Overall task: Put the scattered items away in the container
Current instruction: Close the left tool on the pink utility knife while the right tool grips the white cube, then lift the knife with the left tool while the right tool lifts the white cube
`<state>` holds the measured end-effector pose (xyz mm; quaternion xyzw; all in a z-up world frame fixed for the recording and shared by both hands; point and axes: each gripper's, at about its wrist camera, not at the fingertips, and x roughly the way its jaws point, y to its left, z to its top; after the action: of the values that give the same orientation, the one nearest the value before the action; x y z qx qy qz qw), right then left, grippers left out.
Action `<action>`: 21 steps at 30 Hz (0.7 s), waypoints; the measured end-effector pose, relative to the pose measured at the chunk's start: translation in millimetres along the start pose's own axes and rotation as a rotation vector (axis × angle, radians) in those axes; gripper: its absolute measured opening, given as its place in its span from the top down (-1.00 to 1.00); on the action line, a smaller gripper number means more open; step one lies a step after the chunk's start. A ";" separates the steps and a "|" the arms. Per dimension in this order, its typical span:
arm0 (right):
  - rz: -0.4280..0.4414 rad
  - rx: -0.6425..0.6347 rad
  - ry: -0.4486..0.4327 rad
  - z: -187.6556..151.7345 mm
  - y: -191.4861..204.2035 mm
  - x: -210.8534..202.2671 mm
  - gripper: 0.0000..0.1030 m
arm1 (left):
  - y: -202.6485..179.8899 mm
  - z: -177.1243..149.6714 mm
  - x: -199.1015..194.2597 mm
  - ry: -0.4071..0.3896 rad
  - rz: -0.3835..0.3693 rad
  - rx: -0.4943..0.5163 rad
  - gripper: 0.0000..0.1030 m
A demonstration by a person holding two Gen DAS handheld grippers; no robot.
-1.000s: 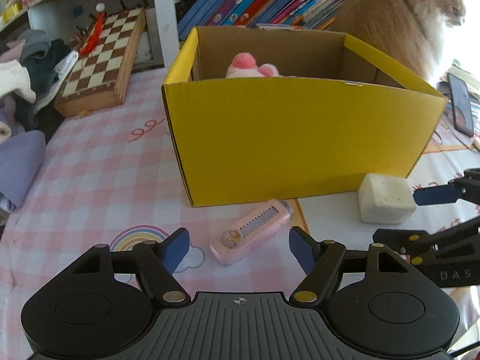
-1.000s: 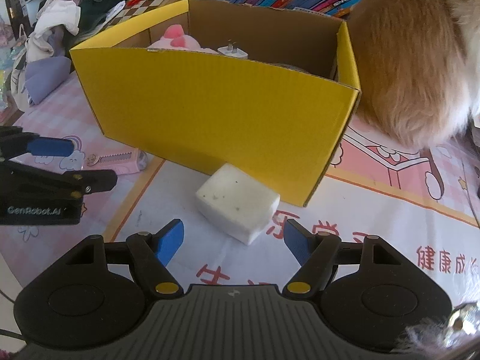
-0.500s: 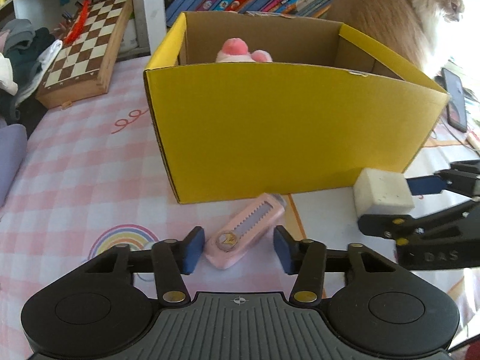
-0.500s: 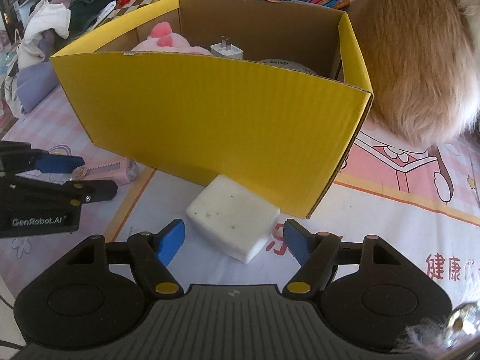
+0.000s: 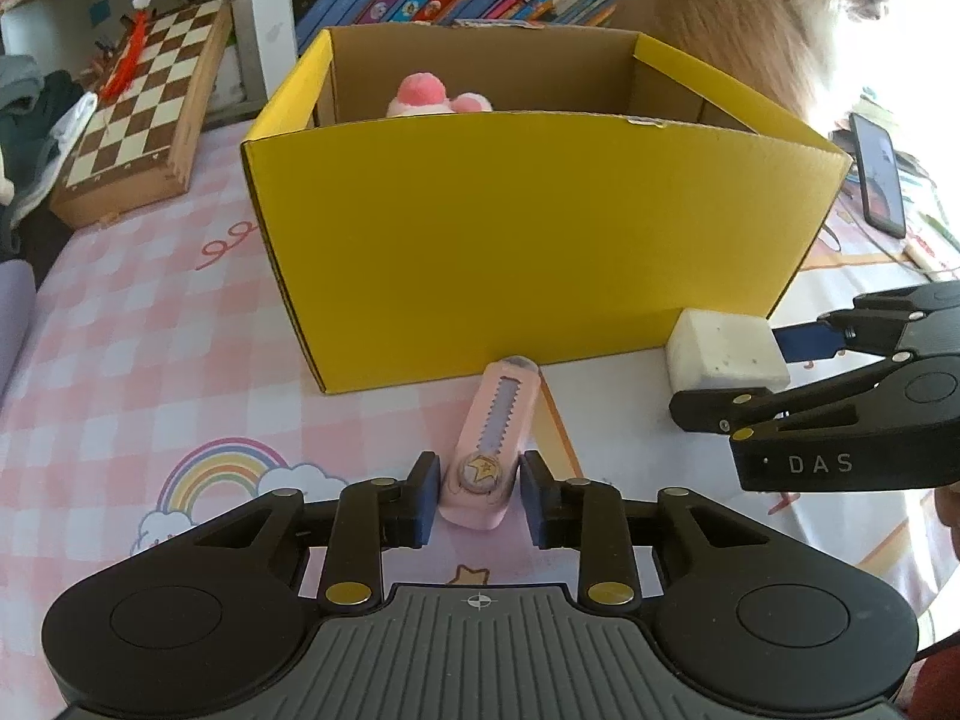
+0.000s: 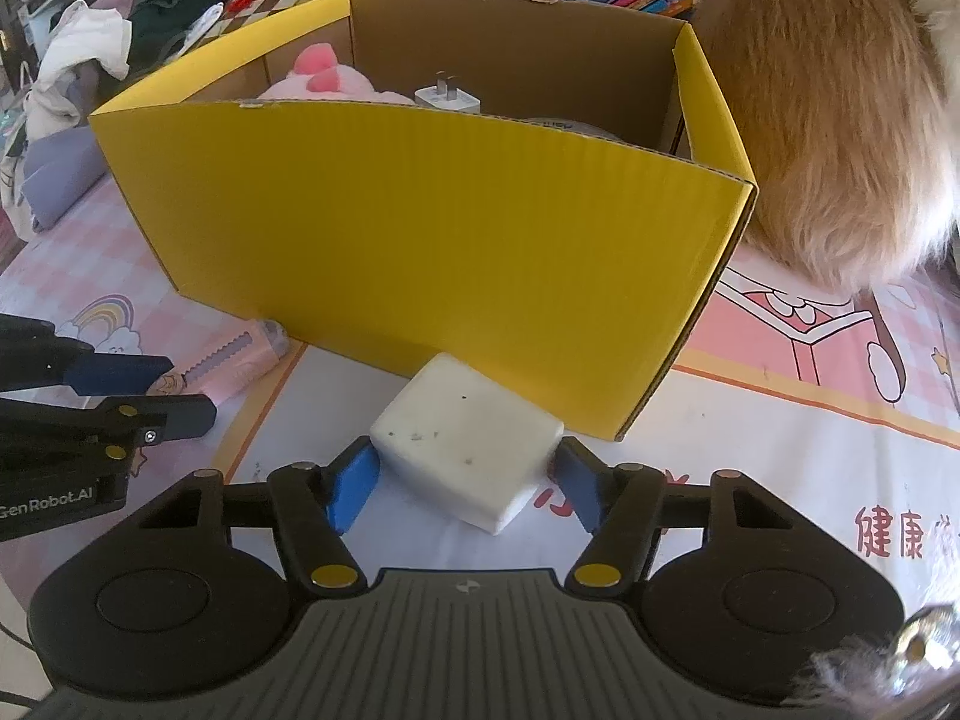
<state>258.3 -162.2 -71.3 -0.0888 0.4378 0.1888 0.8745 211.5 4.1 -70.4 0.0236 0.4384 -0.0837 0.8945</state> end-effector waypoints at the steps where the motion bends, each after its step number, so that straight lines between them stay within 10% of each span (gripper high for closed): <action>1: -0.001 -0.003 -0.001 -0.3 0.2 -0.7 -0.12 | 0.5 -0.4 -0.2 -0.002 -0.003 0.000 0.46; 21: 0.012 -0.018 -0.014 -18.7 14.6 -35.0 0.19 | 6.1 -13.1 -44.9 -0.073 -0.085 -0.060 0.56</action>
<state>219.6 -163.7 -54.4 -0.0928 0.4305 0.1987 0.8755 175.3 17.4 -43.3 -0.0249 0.4084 -0.1094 0.9059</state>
